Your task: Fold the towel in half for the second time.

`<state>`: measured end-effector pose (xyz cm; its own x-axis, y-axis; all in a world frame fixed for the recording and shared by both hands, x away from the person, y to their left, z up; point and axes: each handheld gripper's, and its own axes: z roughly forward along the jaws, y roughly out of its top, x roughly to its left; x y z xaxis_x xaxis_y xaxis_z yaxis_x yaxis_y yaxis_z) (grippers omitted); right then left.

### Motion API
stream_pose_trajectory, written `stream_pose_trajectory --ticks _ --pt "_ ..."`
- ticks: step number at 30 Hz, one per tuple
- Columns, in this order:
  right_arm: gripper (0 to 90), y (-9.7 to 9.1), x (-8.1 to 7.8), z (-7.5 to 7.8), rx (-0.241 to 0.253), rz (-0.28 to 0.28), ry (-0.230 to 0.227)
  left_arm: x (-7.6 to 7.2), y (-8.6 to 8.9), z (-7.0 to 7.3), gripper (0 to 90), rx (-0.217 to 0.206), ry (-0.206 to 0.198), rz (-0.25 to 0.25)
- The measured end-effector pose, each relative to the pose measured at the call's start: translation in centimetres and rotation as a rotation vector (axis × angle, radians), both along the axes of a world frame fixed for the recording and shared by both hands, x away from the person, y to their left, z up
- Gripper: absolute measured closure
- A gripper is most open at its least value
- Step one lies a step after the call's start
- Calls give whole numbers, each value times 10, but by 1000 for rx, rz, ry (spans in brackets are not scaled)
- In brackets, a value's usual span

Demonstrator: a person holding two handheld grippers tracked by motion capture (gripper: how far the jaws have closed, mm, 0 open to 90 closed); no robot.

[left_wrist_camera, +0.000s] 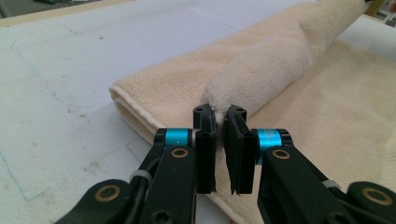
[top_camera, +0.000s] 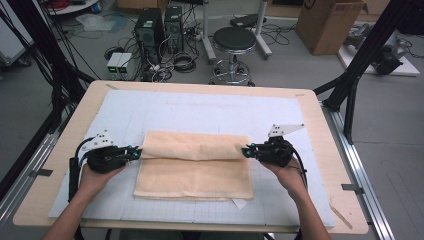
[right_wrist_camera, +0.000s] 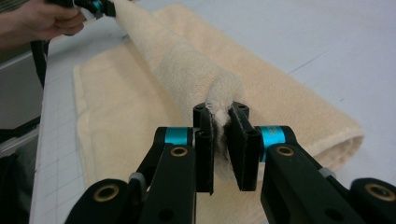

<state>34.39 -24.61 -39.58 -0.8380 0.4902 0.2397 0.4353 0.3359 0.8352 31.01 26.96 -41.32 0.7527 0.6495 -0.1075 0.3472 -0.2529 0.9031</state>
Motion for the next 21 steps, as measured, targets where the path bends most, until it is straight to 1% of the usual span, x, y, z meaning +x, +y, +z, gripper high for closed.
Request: stream_pose_trajectory --ticks 4,8,9,11,16,18,20,21 --pt "815 -2 -8 -3 -1 5 -11 -7 1 -3 826 22 4 -8" --pt "815 -2 -16 -4 -12 13 -20 -15 2 -6 828 24 -1 -15" --pt "815 -2 -18 -4 -17 15 -16 -17 2 -7 828 26 -4 -16" --pt "815 -3 -21 -5 -23 20 -29 -21 2 -9 828 28 -10 -19" --pt "818 -6 -29 -11 -33 24 -22 -30 1 -12 829 41 -20 -35" --pt "819 -8 -33 -14 -32 27 -19 -32 1 -13 830 38 -23 -39" --pt "819 -9 -36 -16 -40 28 -19 -35 1 -13 829 30 -14 -52" --pt "819 -9 -38 -17 -36 34 -22 -36 1 -13 829 31 -12 -59"
